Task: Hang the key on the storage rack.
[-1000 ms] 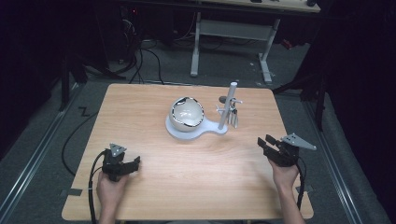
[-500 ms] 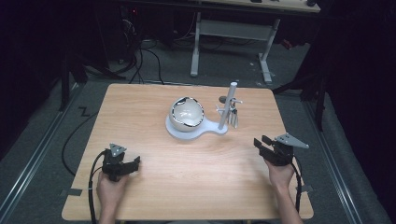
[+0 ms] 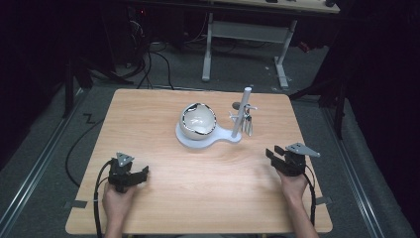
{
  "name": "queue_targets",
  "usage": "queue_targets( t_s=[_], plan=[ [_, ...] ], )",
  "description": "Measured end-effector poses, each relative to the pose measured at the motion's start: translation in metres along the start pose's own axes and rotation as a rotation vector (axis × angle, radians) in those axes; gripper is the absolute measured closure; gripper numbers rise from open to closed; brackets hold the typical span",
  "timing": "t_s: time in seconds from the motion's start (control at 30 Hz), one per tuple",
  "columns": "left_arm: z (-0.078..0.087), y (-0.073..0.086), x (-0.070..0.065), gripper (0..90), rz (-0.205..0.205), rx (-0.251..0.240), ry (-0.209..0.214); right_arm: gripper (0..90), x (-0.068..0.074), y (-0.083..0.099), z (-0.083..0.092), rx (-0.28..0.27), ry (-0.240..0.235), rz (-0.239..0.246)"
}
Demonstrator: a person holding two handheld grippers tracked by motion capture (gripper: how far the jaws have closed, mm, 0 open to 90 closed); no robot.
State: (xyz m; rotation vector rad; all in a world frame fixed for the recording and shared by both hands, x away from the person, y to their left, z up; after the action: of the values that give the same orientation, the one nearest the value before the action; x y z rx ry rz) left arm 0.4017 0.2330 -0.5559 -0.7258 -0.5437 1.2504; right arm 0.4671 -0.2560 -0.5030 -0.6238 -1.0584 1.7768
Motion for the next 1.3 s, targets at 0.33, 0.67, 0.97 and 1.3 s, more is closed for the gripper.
queue_targets(
  t_s=[0.33,0.67,0.97,1.3],
  plan=[
    [0.000,0.000,0.000,23.2,0.000,0.000,0.000,56.4,-0.002,0.010,-0.007,0.035,0.005,-0.003],
    [0.000,0.000,0.000,23.2,0.000,0.000,0.000,54.9,0.001,0.016,-0.018,0.066,0.004,0.005],
    [0.000,0.000,0.000,23.2,0.000,0.000,0.000,54.3,0.003,0.023,-0.026,0.112,0.010,0.020],
    [0.000,0.000,0.000,23.2,0.000,0.000,0.000,54.0,0.004,0.029,-0.034,0.144,0.019,0.036]
  ],
)
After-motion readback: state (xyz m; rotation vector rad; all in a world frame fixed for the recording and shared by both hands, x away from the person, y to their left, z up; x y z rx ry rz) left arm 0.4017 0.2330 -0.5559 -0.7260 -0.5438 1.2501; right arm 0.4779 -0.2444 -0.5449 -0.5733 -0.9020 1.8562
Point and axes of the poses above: each handheld gripper's, and its own axes: z roughly backward along the jaws, y roughly out of its underside, x roughly to its left, the point moved 7 cm from there along -z, roughly forward along the jaws, and after that the axes turned 1 degree about y, right-handed, at the moved point
